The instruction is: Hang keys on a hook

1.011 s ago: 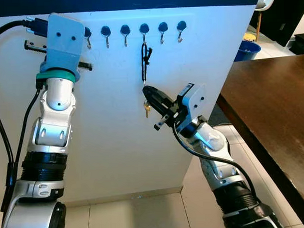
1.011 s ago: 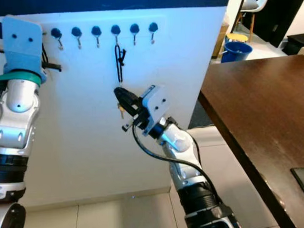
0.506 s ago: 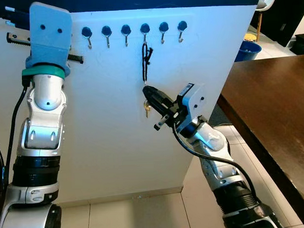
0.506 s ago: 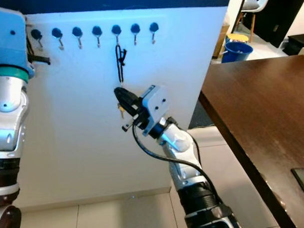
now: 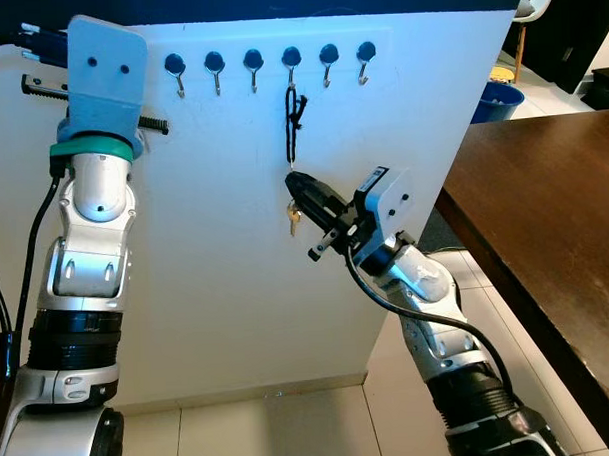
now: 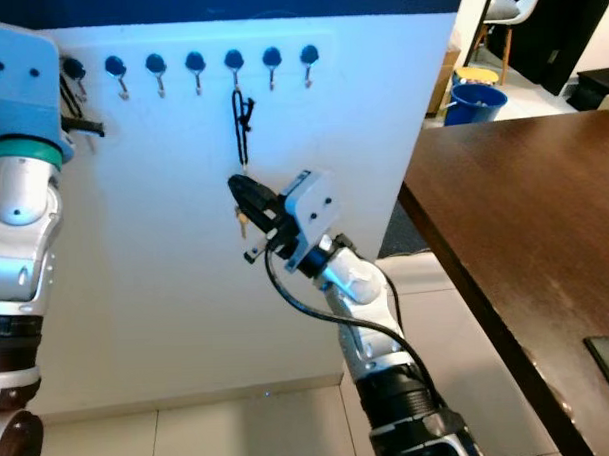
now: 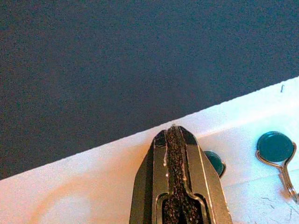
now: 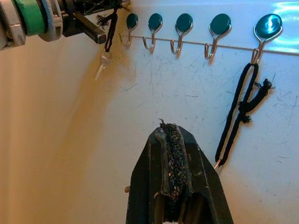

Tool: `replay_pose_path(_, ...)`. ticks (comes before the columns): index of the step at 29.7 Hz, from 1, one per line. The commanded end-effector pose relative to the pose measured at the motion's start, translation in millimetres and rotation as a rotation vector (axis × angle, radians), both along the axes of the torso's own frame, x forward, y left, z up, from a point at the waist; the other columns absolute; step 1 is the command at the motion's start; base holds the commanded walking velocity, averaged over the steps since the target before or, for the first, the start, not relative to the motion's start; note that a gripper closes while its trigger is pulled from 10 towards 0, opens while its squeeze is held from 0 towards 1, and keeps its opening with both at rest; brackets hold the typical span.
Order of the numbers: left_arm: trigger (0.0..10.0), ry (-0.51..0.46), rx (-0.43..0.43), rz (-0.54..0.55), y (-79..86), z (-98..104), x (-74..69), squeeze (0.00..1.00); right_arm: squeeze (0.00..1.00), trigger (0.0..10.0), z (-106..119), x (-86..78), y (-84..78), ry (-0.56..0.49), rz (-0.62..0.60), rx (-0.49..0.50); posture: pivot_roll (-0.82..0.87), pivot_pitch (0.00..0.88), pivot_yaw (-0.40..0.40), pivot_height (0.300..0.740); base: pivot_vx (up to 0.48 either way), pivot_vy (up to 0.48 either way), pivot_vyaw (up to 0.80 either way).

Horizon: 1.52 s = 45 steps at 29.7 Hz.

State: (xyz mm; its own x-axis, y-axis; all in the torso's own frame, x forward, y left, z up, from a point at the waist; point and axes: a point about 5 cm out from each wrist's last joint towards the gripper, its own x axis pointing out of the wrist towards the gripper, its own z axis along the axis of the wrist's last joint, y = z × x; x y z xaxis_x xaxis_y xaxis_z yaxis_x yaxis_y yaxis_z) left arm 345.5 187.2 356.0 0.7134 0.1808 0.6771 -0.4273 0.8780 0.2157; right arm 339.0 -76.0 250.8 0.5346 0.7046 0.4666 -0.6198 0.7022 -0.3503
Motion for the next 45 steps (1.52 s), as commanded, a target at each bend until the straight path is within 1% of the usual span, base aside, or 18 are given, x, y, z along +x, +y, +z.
replay_pose_path(1, 10.0, -0.01, 0.001, -0.006, -3.2, 2.0, 1.2, 0.0, 0.0, 10.0, -3.4, -1.9, 3.3, 0.006, 0.011, -0.006, 0.13, 0.094, 0.113, 0.74, 0.0, 0.0, 0.0)
replay_pose_path(21, 10.0, -0.022, 0.006, -0.038, -10.8, 6.5, 2.0, 0.0, 0.0, 10.0, -4.4, -2.1, 3.0, 0.008, 0.008, -0.004, 0.13, 0.095, 0.116, 0.74, 0.0, 0.0, 0.0)
replay_pose_path(26, 10.0, -0.029, 0.005, -0.031, -8.4, 7.5, 0.8, 0.0, 0.0, 10.0, -4.5, -2.3, 2.5, 0.008, 0.007, -0.005, 0.13, 0.096, 0.116, 0.74, 0.0, 0.0, 0.0)
replay_pose_path(28, 10.0, -0.039, 0.002, -0.032, -7.3, 10.0, -2.3, 0.0, 0.0, 10.0, -4.6, -2.3, 2.3, 0.009, 0.007, -0.006, 0.13, 0.097, 0.114, 0.74, 0.0, 0.0, 0.0)
replay_pose_path(34, 10.0, -0.053, -0.001, -0.037, -7.9, 13.3, -5.2, 0.0, 0.0, 10.0, -4.9, -1.9, 2.7, 0.01, 0.008, -0.007, 0.13, 0.096, 0.112, 0.74, 0.0, 0.0, 0.0)
replay_pose_path(45, 10.0, -0.044, 0.002, -0.041, -9.7, 11.2, -1.9, 0.0, 0.0, 10.0, -4.4, -1.8, 2.8, 0.01, 0.008, -0.006, 0.13, 0.103, 0.115, 0.74, 0.0, 0.0, 0.0)
